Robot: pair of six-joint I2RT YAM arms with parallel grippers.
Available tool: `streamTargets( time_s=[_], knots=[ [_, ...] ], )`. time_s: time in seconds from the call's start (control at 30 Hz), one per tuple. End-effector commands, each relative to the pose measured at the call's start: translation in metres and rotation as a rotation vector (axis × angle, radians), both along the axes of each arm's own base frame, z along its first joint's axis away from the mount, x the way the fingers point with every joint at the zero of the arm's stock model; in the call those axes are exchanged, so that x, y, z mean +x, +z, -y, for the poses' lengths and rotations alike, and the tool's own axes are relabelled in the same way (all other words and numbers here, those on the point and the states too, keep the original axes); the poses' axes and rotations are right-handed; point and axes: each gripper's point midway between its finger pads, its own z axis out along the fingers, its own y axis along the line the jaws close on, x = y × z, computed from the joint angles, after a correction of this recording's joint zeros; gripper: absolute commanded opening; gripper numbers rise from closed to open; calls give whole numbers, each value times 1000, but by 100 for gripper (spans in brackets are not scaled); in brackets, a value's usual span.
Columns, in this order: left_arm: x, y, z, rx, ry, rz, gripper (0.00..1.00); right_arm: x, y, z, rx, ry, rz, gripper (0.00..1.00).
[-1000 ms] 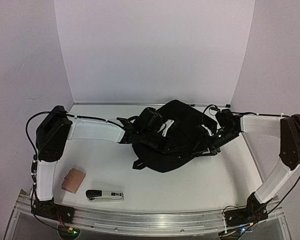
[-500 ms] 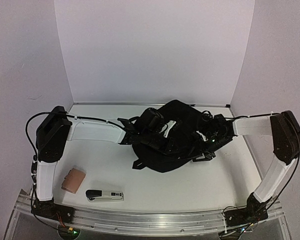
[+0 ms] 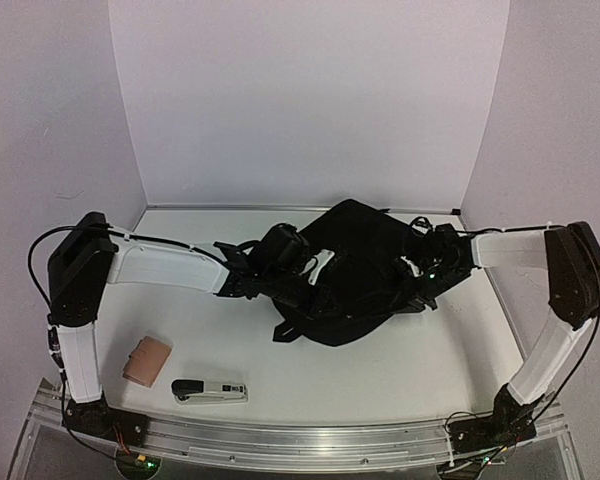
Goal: Pack the student bag
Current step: Zip the student bag at the center of the board.
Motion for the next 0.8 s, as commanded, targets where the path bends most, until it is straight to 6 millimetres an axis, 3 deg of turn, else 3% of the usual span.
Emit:
streamTargets(
  time_s=[0.0, 0.13, 0.23, 0.4, 0.47, 0.57, 0.6, 0.7, 0.77],
  knots=[
    [25, 31, -35, -29, 101, 49, 0, 12, 0, 58, -158, -90, 64, 0],
    [47, 32, -63, -17, 183, 54, 0, 24, 4, 95, -223, -150, 81, 0],
    [54, 30, -72, 5, 203, 56, 0, 39, 11, 119, -285, -171, 127, 0],
    [42, 32, -57, -16, 133, 30, 0, 84, 23, 147, -449, -160, 249, 0],
    [31, 36, -42, -29, 90, 41, 0, 102, 31, 147, -455, -156, 286, 0],
    [16, 36, -20, -45, 31, 28, 0, 107, 55, 120, -327, -112, 309, 0],
    [14, 37, -14, -59, 20, 21, 0, 104, 67, 107, -285, -75, 325, 6],
    [14, 41, -4, -107, 14, 4, 0, 82, 103, 78, -198, 33, 406, 42],
    [17, 43, -1, -124, 23, 3, 0, 67, 120, 65, -173, 102, 468, 60]
  ],
)
